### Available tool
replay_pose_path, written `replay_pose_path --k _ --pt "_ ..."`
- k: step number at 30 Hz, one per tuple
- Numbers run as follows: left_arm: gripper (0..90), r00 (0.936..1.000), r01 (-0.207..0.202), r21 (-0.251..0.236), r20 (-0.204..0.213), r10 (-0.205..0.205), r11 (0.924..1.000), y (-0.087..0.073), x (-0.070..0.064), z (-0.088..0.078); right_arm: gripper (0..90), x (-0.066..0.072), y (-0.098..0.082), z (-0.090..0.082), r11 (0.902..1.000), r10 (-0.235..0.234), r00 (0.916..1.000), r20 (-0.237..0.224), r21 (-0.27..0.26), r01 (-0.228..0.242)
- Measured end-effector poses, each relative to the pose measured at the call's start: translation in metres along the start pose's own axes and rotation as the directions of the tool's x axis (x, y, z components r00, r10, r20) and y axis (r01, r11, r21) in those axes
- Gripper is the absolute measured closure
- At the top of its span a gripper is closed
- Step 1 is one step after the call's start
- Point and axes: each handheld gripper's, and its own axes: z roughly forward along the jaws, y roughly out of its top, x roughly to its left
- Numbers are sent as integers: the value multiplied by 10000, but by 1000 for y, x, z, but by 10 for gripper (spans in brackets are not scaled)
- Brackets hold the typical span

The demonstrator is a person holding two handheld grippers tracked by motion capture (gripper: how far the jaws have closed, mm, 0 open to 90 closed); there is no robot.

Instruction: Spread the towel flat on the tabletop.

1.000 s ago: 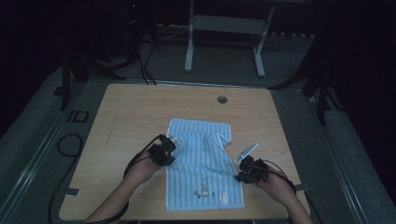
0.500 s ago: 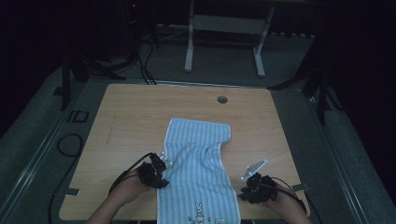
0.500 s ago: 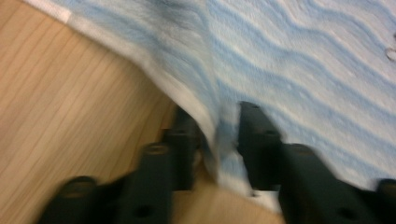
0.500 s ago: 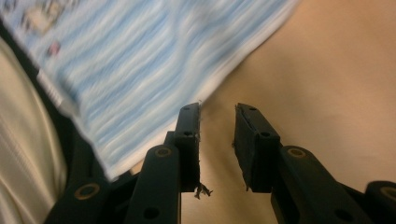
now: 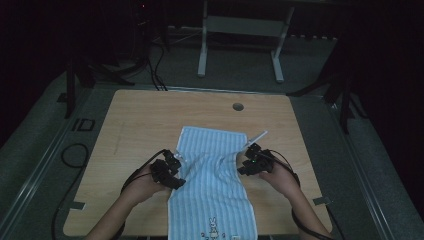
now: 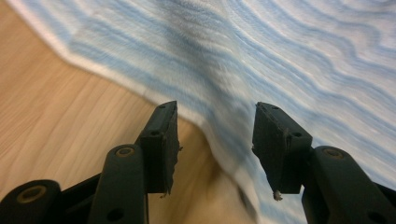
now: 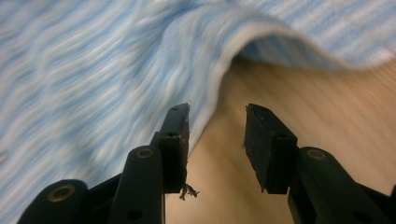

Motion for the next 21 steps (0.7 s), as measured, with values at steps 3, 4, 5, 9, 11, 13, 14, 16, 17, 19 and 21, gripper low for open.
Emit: replay_pose_path --k 3,4,5,9,11,13,14,16,17,19,21 --pt "523 9996 -2 268 290 -6 9996 7 4 17 618 -2 11 20 9994 46 9998 -214 349 -39" --pt "523 9994 25 295 357 -36 9996 8 4 22 688 -1 13 26 9989 15 9997 -255 472 -3" --pt "521 9989 44 374 472 -61 9993 10 4 28 870 2 13 33 9970 -224 9996 -193 738 238" --pt "507 9980 68 391 633 -93 9992 10 5 30 889 8 8 30 9929 -633 9978 -184 992 649" --pt "486 9976 91 437 676 -120 9990 9 5 29 889 9 2 22 9925 -788 9969 -56 936 790" --pt "486 9976 112 430 679 -141 9990 8 4 29 889 9 -4 11 9938 -755 9971 4 821 752" --pt "486 9976 112 430 679 -141 9990 8 4 29 889 9 -4 11 9938 -755 9971 4 821 752" --pt "486 9975 91 428 694 -121 9990 8 3 29 888 5 -13 1 9951 -657 9976 198 755 641" --pt "486 9971 78 412 754 -109 9991 8 2 29 888 1 -17 -3 9957 -543 9981 293 767 519" --pt "464 9958 100 441 903 -140 9990 8 0 30 870 -14 -29 -8 9938 -91 9997 244 1107 63" --pt "455 9952 -42 544 976 -11 9985 9 -4 30 812 -19 -37 -7 9887 43 9997 251 1497 -81"
